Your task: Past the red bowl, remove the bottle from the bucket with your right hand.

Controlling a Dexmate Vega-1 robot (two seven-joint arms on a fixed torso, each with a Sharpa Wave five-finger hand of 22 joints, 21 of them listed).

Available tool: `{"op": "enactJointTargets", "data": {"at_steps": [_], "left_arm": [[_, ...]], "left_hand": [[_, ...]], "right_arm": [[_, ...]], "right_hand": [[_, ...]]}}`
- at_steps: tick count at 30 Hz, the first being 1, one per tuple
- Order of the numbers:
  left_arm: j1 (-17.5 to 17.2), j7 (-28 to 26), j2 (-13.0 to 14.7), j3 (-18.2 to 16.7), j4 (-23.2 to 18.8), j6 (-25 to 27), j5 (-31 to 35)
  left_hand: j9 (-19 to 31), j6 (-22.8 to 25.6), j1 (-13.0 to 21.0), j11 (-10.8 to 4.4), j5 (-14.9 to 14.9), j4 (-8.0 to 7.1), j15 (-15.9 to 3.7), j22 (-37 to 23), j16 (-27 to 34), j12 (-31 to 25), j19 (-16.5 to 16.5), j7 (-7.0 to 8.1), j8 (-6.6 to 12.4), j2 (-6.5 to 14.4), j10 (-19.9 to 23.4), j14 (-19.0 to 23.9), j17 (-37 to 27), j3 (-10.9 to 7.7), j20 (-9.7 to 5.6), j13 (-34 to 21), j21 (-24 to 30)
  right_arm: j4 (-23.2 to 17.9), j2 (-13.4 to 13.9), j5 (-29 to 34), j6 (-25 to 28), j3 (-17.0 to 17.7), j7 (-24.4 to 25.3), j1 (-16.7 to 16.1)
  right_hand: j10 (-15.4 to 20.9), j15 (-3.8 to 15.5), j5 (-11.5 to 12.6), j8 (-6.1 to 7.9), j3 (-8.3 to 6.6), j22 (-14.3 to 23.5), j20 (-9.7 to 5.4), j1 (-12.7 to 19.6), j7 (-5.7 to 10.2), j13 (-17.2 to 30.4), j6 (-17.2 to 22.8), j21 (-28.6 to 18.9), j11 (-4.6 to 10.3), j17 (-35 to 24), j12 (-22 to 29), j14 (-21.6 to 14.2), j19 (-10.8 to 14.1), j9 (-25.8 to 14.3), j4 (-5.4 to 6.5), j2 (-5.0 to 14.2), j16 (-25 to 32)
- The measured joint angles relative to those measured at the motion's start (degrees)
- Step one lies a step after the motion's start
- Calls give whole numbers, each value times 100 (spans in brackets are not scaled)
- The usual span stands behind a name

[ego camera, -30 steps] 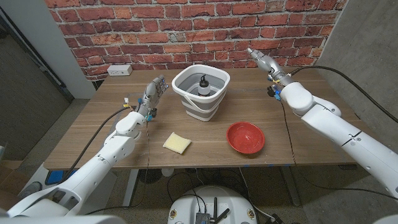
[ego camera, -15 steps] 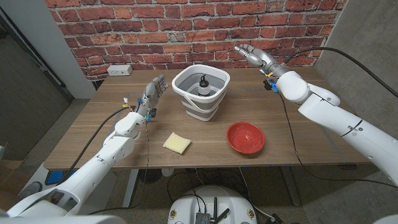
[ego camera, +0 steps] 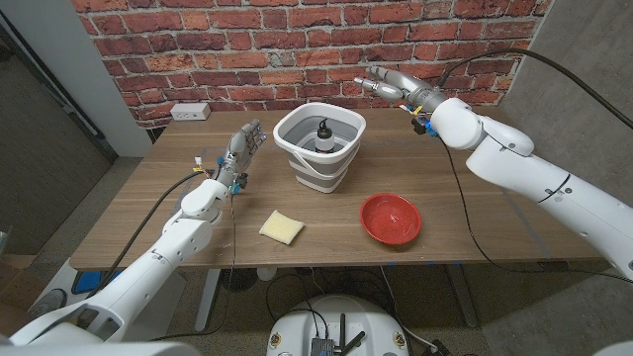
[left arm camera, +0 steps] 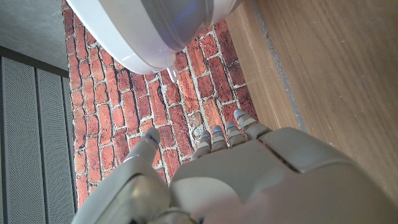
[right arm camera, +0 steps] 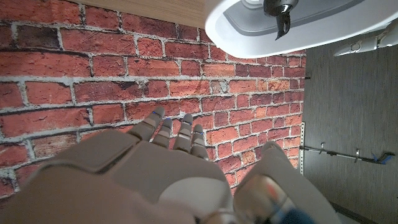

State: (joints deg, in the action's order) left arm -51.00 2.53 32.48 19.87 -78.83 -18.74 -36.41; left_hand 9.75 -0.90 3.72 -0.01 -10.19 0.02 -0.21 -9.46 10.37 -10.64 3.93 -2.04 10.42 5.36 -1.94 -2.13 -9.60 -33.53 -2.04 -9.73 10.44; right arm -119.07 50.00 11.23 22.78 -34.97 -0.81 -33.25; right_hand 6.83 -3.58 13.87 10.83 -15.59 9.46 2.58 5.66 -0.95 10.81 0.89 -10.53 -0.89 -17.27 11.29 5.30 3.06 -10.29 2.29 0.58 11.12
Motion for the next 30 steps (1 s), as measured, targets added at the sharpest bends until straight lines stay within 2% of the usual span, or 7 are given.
{"op": "enactJointTargets", "data": {"at_steps": [2, 3, 7, 9, 17, 22, 30], "left_arm": [[0, 0, 0, 0, 0, 0, -1], [0, 0, 0, 0, 0, 0, -2], [3, 17, 16, -6, -3, 0, -3], [12, 21, 16, -6, 11, 0, -5], [37, 35, 11, -6, 33, 0, -9], [38, 38, 6, -6, 41, 0, -11], [53, 48, 0, -4, 68, 0, -12]], "left_hand": [[0, 0, 0, 0, 0, 0, 21, 0, 0, 0, 0, 0, 0, 0, 0, 21, 0, 0, 0, 0, 0], [0, 20, 0, 0, 0, 0, 33, 0, 0, 0, 0, -20, 0, 0, 0, 33, 0, 0, 0, 0, 0], [0, 20, 0, 0, 0, 0, 31, 0, 0, 0, 0, -20, 0, 0, 0, 31, 0, 0, 0, 0, 0], [0, 20, 0, 0, 0, 0, 31, 0, 0, 0, 0, -20, 0, 0, 0, 31, 0, 0, 0, 0, 0], [-1, 20, -31, 13, 0, -16, 31, 0, 0, 0, 0, -20, 0, -31, 12, 30, 0, -48, 0, 0, 0], [-1, 38, -31, 13, 0, -1, 31, 0, 0, 0, 0, -2, 0, -31, 12, 30, 0, -63, 0, 0, 0], [-1, 38, -31, 18, 0, -1, 33, 0, 0, 0, 41, -2, 0, -31, 63, 32, 0, -62, -21, 0, 0]], "right_arm": [[-5, -26, 0, 0, -82, 0, 110], [-5, -45, 436, 130, -121, -494, 171], [17, -115, 650, 148, -252, -494, 361], [40, -144, 740, 148, -303, -967, 436], [108, -278, 1093, 124, -520, -1501, 758], [121, -381, 1308, 112, -679, -1811, 972], [136, -530, 1600, 85, -857, -2294, 1228]], "right_hand": [[66, 0, -14, 0, -15, 0, 42, 33, 0, 19, 0, 0, -4, 25, 42, -1, -19, 0, -60, 25, 0], [75, 0, -14, 0, -30, 0, 87, 44, 0, 27, 0, 0, -14, 27, 45, -1, -25, 0, -75, 15, 0], [97, 21, -58, 44, -53, 0, 184, 152, 0, 27, 0, 0, -35, 53, 45, 20, -41, 0, -145, 14, 0], [128, 21, -58, 44, -92, 0, 184, 206, 0, 27, 0, 0, -22, 53, 45, 20, -41, 0, -185, 49, 0], [153, -103, -162, 44, -193, 0, 257, 486, -30, 53, 31, 0, -58, 105, 45, -43, -28, -7, -407, 82, 35], [72, -70, -191, 44, -302, 29, 191, 722, -31, 80, 31, -134, -180, 132, 45, -221, 345, -27, -718, 63, 154], [72, 8, -191, 44, -333, 57, 141, 827, -61, 106, 62, -178, -180, 132, 45, -446, 596, -26, -853, 19, 245]]}}
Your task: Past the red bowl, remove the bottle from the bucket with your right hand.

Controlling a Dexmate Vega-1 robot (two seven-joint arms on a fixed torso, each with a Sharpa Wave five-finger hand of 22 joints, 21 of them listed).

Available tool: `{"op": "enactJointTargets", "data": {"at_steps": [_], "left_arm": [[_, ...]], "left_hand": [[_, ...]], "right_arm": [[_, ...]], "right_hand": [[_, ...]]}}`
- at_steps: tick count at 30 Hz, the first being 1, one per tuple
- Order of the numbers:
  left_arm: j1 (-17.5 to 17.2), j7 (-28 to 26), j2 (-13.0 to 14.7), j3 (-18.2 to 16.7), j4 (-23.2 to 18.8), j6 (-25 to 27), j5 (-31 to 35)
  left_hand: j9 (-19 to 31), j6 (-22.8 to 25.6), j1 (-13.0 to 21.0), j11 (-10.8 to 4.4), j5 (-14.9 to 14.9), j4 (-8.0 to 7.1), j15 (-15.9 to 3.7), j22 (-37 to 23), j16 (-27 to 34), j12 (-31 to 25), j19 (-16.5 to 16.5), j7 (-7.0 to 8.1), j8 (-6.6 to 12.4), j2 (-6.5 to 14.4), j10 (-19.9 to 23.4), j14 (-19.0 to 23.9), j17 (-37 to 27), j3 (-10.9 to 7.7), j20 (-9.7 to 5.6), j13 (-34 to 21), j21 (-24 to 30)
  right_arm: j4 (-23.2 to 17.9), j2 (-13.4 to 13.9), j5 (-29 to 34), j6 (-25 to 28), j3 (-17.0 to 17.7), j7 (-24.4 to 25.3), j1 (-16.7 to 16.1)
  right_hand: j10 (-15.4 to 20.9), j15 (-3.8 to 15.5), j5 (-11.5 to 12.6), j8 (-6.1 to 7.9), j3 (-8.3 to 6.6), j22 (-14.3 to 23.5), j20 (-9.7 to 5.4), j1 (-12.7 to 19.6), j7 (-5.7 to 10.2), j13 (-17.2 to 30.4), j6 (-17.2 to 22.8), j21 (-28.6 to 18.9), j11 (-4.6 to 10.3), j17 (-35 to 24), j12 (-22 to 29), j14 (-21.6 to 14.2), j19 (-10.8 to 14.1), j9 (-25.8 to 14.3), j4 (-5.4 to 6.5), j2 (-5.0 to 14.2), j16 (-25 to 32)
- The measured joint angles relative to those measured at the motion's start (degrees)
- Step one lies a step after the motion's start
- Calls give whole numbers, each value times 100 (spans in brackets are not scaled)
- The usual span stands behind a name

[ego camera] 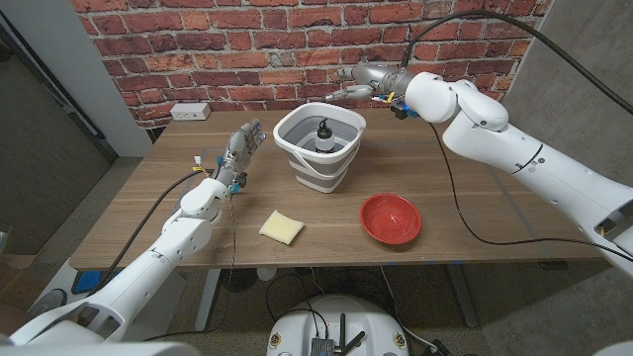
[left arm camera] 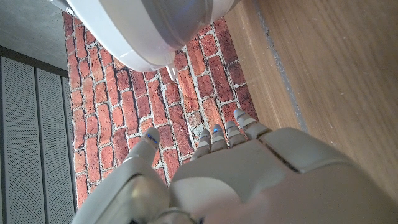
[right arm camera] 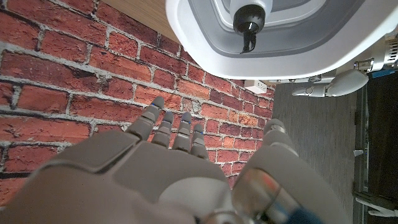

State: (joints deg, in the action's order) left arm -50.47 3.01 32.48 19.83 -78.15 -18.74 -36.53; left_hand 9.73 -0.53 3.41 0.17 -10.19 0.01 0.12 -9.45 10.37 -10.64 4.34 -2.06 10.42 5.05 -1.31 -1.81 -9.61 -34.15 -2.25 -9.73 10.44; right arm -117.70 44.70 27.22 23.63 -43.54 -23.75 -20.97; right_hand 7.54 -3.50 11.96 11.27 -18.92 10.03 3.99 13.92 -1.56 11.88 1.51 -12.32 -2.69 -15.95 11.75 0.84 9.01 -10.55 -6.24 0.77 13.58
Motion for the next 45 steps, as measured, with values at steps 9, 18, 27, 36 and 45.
{"op": "enactJointTargets", "data": {"at_steps": [9, 18, 27, 36, 45], "left_arm": [[19, 33, -3, 2, 32, -22, 0], [16, 51, -2, 0, 37, -41, -16], [6, 97, 0, -10, 69, -61, -45], [2, 136, 6, -20, 96, -69, -62], [-53, 136, 37, -43, 59, -70, -93]], "left_hand": [[0, 31, -9, 1, 0, 0, 29, 0, 0, 0, 0, -31, 0, 10, -1, 29, -1, 0, 0, 0, 0], [-1, 31, -15, -19, 0, 0, 8, 0, 0, 0, -1, -31, 0, 16, 19, 49, -1, 0, 1, 0, 0], [-1, 61, -15, -19, 0, 24, 8, 0, 0, 0, -1, -1, 0, 16, 18, 49, -1, -24, 1, 0, 0], [-1, 61, -15, -19, 0, 24, 8, 0, 0, 0, 30, -1, 0, 16, 18, 49, -1, -24, 31, 0, 0], [-1, 61, -15, -18, 0, 0, 8, 0, 0, 0, 29, -1, 0, 16, 18, 48, -1, -48, 31, 0, 0]], "right_arm": [[101, -231, 385, -70, -266, -545, 326], [249, -472, 774, -136, -515, -1103, 611], [513, -750, 1074, -252, -760, -1648, 919], [779, -945, 1218, -455, -918, -2135, 1150], [1184, -1194, 1367, -603, -1152, -2467, 1434]], "right_hand": [[63, 1, 0, 26, -67, 25, 51, 207, 0, 12, 0, -45, -62, -12, 34, -370, 174, 0, -161, -14, 151], [167, 17, 26, 68, -109, 25, 58, 314, -72, 53, 72, -88, -80, -43, 79, -606, 289, -27, -249, -21, 234], [350, 66, 78, 128, -201, 24, 102, 550, -91, 95, 258, -88, -99, -70, 166, -896, 430, -26, -341, -54, 378], [374, 74, 119, 177, -201, 24, 136, 609, -123, 105, 307, -117, -122, -96, 184, -950, 525, -26, -341, -54, 402], [413, 86, 119, 177, -222, 24, 112, 692, -92, 132, 338, -133, -100, -124, 205, -1022, 584, -53, -362, -134, 444]]}}
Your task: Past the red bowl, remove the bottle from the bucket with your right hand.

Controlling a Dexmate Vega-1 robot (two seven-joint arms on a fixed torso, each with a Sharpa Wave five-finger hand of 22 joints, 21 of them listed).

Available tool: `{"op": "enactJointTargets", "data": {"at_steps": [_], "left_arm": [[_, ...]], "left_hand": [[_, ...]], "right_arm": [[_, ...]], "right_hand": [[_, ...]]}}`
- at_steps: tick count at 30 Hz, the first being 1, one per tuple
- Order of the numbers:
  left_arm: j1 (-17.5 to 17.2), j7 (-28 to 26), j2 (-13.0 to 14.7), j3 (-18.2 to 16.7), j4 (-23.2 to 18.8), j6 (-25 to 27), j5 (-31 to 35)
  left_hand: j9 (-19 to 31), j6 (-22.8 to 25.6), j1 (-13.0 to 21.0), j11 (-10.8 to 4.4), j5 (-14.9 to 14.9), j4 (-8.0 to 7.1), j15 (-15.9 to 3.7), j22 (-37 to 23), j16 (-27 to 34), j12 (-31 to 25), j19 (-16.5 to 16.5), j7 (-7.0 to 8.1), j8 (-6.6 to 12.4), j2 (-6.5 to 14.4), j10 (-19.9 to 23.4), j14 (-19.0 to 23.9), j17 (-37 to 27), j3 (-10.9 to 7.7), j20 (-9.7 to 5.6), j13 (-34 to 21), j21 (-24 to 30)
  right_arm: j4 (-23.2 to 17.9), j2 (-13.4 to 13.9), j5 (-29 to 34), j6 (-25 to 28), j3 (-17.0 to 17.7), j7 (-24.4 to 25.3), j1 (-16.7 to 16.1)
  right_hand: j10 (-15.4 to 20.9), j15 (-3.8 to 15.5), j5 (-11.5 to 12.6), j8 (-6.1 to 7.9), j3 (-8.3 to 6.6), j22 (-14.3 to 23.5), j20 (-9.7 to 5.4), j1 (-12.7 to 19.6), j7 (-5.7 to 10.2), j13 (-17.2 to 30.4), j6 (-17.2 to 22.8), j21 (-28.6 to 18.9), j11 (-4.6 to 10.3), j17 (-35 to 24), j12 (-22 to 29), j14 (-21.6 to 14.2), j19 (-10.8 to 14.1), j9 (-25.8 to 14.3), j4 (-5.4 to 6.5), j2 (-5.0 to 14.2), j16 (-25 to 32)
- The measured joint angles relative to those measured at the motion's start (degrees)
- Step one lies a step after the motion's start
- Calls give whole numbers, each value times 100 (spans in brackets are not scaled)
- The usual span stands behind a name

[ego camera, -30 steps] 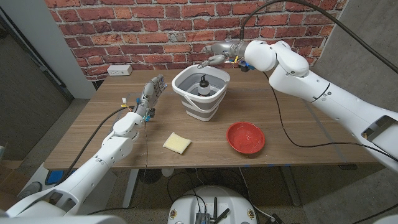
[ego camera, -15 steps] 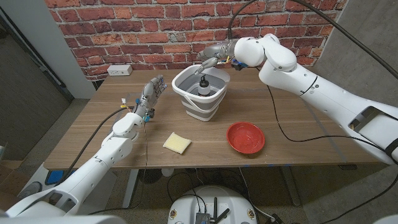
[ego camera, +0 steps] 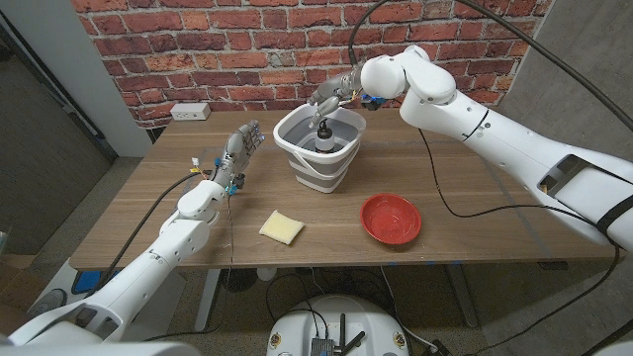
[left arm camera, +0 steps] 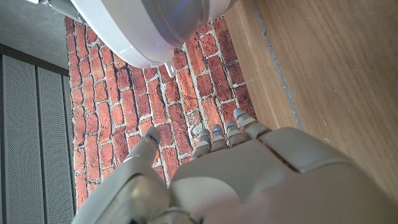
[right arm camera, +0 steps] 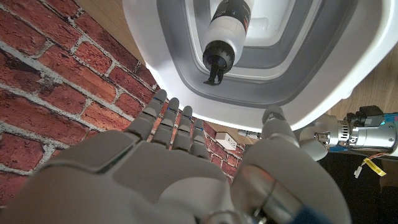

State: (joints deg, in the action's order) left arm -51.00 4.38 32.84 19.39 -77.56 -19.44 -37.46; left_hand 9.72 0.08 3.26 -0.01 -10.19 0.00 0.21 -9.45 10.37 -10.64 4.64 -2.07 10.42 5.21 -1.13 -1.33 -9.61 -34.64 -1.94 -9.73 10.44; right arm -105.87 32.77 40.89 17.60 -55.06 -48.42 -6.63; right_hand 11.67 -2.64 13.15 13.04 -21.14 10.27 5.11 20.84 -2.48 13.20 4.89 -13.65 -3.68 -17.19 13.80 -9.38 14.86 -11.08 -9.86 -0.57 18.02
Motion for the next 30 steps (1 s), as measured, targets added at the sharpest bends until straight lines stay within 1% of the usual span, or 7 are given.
{"op": "enactJointTargets", "data": {"at_steps": [1, 6, 12, 15, 21, 23, 30], "left_arm": [[-5, -1, 3, -2, -7, 0, -4], [-20, -1, 13, -4, -24, 0, -4], [-27, 2, 14, -5, -31, 27, -25], [-30, 2, 14, -5, -33, 27, -25], [-55, 43, 14, 1, -52, 58, -58], [-64, 44, 14, 4, -64, 62, -62], [-87, 68, 15, 11, -85, 77, -84]], "left_hand": [[0, 0, 0, 0, 0, 0, 0, 0, 0, 0, 0, 0, 0, 0, 0, 0, 0, 0, 0, 0, 0], [0, 0, 0, 31, 0, 0, -21, 0, 0, 0, 21, 0, 0, 0, 31, 21, 0, 0, -21, 0, 0], [0, 26, 0, 31, 0, 32, 11, 0, 0, 0, 20, 26, 0, 0, 31, 52, 0, -31, -21, 0, 0], [0, 57, 0, 31, 0, 32, 11, 0, 0, 0, 35, -5, 0, 0, 31, 52, 0, -31, -36, 0, 0], [0, 57, -39, 0, 0, 32, -3, 0, 0, 0, 73, -4, 0, -8, 62, 65, 0, -31, -11, 0, 44], [0, 57, -40, 0, 0, 32, -21, 0, 0, 0, 73, -4, 0, -9, 62, 83, 0, -31, -11, 0, 44], [0, 86, -47, 0, 0, 32, -21, 0, 0, 0, 131, 24, 0, -16, 62, 83, 0, -31, -15, 0, 44]], "right_arm": [[23, -16, 27, -17, -23, -29, 17], [29, -20, 149, -50, -28, -108, 21], [140, -104, 315, -94, -126, -182, 68], [140, -104, 366, -103, -126, -209, 68], [191, -188, 521, -119, -208, -270, 34], [196, -195, 565, -120, -213, -285, 27], [265, -270, 685, -120, -248, -313, -19]], "right_hand": [[13, 13, 0, 0, 0, 0, 0, 48, 0, 0, 0, 0, 12, 0, 0, -13, 0, 0, 0, 44, 12], [178, 148, -1, 0, -23, 0, -10, 143, -10, 26, 72, 0, 73, -51, 62, -271, 71, 0, -23, 7, 141], [268, 204, -2, 45, -70, 25, -36, 270, -18, 53, 187, 0, 124, -116, 90, -412, 178, 0, -22, 28, 223], [307, 234, -2, 45, -70, 28, -49, 313, 4, 53, 209, -35, 102, -146, 106, -478, 220, 0, -22, -3, 256], [362, 327, -2, 45, -115, 44, -72, 413, 17, 80, 222, -88, 158, -220, 106, -572, 398, 0, -22, 36, 347], [379, 392, -2, 45, -116, 56, -123, 447, 41, 79, 246, -119, 174, -252, 106, -636, 450, 0, -22, 64, 401], [473, 501, -2, 45, -138, 81, -164, 556, 71, 106, 276, -205, 268, -346, 128, -803, 634, 1, 0, 29, 523]]}}
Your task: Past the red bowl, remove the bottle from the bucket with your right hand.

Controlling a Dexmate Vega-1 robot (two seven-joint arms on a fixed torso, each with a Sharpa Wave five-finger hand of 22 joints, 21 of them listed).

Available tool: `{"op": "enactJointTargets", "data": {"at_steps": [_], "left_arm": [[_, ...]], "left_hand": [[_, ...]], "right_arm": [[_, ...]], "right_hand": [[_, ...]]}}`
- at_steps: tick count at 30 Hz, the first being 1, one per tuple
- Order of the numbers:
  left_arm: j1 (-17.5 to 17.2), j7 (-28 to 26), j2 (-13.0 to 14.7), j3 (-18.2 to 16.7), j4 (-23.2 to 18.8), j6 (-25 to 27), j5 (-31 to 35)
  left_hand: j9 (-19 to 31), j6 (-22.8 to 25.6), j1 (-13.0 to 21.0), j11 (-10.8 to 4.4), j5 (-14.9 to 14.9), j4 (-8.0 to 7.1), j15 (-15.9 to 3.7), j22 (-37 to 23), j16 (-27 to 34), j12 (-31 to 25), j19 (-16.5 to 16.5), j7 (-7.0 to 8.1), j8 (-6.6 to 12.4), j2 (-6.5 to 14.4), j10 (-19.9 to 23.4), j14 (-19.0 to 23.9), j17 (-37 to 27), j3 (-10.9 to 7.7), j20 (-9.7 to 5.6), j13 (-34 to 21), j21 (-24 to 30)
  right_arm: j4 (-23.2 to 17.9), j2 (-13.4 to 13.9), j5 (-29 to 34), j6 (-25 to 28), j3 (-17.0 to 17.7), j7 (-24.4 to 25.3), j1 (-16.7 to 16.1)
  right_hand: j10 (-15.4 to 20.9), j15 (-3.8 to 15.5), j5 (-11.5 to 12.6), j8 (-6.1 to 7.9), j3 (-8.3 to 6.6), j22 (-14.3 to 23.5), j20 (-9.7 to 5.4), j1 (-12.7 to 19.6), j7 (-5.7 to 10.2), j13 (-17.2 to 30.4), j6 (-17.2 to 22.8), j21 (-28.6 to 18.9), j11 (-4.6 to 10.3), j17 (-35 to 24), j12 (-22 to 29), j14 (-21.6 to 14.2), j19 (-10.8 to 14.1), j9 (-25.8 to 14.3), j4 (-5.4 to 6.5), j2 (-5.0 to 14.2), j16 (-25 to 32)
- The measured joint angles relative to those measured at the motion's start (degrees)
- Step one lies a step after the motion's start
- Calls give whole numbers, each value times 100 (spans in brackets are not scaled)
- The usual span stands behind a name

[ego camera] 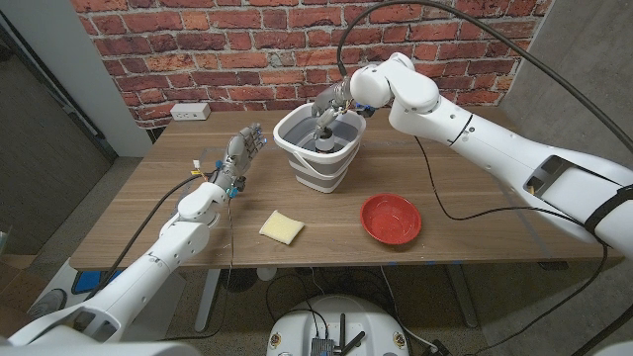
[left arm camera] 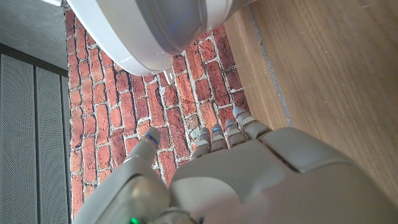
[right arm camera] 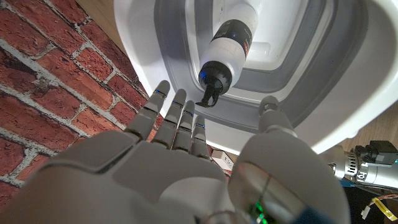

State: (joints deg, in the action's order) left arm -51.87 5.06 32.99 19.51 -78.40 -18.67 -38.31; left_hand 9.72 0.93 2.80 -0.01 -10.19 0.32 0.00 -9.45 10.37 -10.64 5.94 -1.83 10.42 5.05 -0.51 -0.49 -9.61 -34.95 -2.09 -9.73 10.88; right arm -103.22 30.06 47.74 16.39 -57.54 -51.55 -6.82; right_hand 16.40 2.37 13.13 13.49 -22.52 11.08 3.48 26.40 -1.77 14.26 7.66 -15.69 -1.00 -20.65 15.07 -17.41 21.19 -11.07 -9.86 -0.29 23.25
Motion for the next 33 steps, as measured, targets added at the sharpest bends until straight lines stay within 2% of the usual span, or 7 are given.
{"op": "enactJointTargets", "data": {"at_steps": [4, 5, 21, 28, 29, 33], "left_arm": [[-8, 13, 2, 2, -6, 2, -9], [-10, 19, 2, 2, -6, 3, -13], [-27, 46, 1, 0, 13, 4, -39], [-27, 49, -10, -1, 46, 3, -42], [-26, 73, -13, -1, 50, -6, -59], [-26, 73, -19, -1, 56, -6, -59]], "left_hand": [[0, 23, 0, 17, 0, -24, 31, 0, 0, 0, 4, -24, 0, 0, 44, 31, 0, -24, 4, 0, 0], [0, 27, 0, 0, 0, -23, 31, 0, 0, 0, 4, -27, 0, 0, 61, 31, 0, -25, 4, 0, 0], [0, 48, 1, 0, 0, -8, 0, 0, 0, 0, 64, -13, 0, 1, 61, 61, 0, -39, 4, 0, 0], [0, 48, 1, 14, 0, -8, 31, 0, 0, 0, 64, -13, 0, 1, 75, 92, 0, -39, 4, 0, 0], [0, 48, 1, 26, 0, -7, 31, 0, 0, 0, 64, -13, 0, 1, 87, 92, 0, -40, 5, 0, 0], [0, 48, 1, 30, 0, 17, 31, 0, 0, 0, 64, -13, 0, 1, 91, 92, 0, -64, 4, 0, 0]], "right_arm": [[72, -57, 77, 6, -20, -9, -12], [75, -60, 92, 10, -21, -10, -13], [407, -269, 257, 56, -135, -32, 15], [407, -269, 258, 67, -135, -3, 15], [554, -339, 258, 68, -184, 5, 34], [554, -339, 258, 77, -184, 33, 34]], "right_hand": [[28, -8, 0, 0, 0, 0, -15, 42, 0, 0, 0, -25, 29, -45, 0, -62, 87, 0, 0, 39, 37], [42, 2, 0, 0, 0, 0, -19, 81, 0, 0, 0, -27, 35, -60, 28, -89, 129, 0, 0, -5, 66], [244, 1, 0, 0, -23, 27, -121, 260, 31, 53, 153, -150, 100, -232, 89, -349, 432, 1, -22, -42, 272], [356, 20, -28, 39, -23, 26, -179, 317, 24, 79, 268, -239, 130, -298, 133, -434, 569, 1, -22, -45, 354], [355, 12, -28, 39, -23, 26, -184, 317, 40, 79, 285, -239, 130, -311, 133, -450, 573, 1, -22, -45, 354], [428, 13, -28, 72, -23, 26, -191, 389, 55, 90, 343, -269, 141, -339, 133, -509, 641, -16, -22, -52, 427]]}}
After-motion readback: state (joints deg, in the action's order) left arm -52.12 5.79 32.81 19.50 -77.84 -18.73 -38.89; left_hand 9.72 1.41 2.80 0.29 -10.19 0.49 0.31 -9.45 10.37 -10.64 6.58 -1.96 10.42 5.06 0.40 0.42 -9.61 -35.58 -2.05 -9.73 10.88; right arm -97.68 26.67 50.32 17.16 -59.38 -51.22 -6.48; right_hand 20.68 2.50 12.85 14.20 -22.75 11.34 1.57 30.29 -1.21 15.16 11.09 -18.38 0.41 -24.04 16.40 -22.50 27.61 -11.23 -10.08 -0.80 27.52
